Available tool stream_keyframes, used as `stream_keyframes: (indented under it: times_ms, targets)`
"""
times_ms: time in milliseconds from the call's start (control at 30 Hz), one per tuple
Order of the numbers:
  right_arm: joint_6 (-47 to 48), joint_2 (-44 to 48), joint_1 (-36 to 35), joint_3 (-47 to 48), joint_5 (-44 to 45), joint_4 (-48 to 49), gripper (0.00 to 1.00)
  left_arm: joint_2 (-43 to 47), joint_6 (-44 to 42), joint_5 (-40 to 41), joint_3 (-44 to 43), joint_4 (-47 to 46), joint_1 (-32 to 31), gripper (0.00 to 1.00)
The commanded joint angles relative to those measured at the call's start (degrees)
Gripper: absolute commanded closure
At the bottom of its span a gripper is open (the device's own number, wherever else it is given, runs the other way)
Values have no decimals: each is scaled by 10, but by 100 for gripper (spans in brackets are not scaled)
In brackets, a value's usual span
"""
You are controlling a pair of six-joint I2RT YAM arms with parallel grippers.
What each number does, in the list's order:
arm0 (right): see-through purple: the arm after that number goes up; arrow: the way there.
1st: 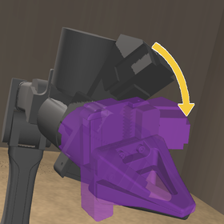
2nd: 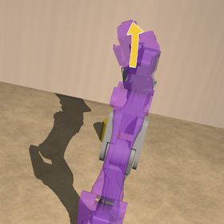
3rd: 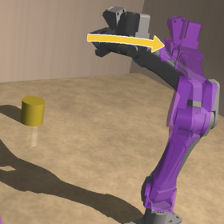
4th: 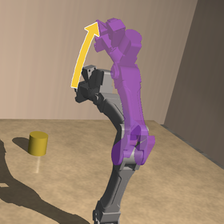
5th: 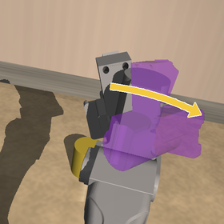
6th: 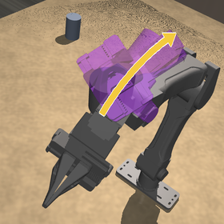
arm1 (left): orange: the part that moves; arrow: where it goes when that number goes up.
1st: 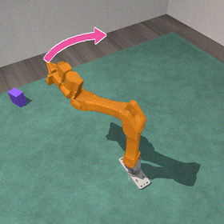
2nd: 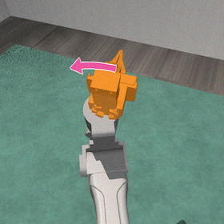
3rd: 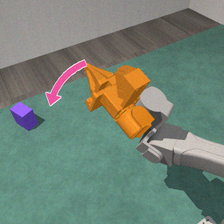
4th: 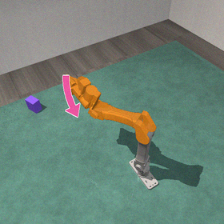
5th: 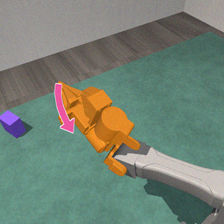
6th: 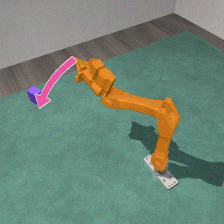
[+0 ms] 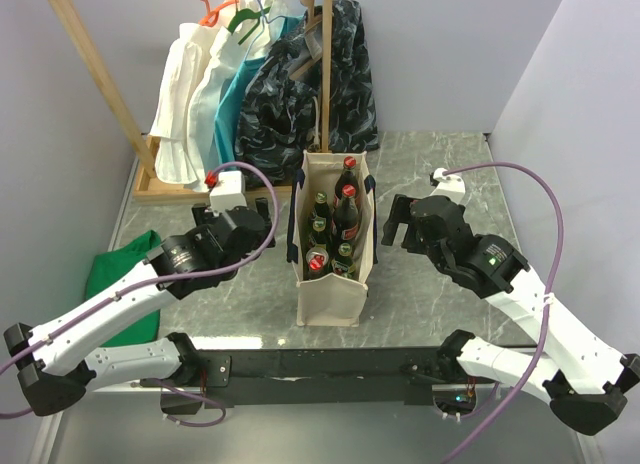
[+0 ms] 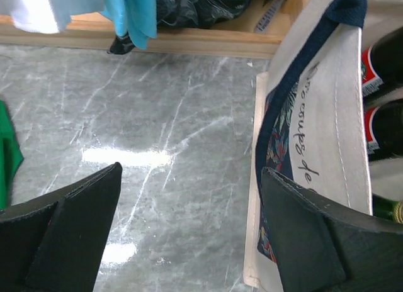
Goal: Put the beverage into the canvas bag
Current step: Reset both arms
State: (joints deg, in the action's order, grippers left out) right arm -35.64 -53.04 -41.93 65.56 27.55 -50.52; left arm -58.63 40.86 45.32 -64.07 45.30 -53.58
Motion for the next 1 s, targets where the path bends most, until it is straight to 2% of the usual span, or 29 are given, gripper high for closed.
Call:
stream_keyframes:
  times_ms: [0, 967]
  targets:
    - [10, 9, 4, 10, 13, 17, 0, 4, -19, -24, -12, -13, 3, 4]
    - [22, 15, 4, 4, 30, 25, 0, 41, -1, -1, 18, -21, 3, 4]
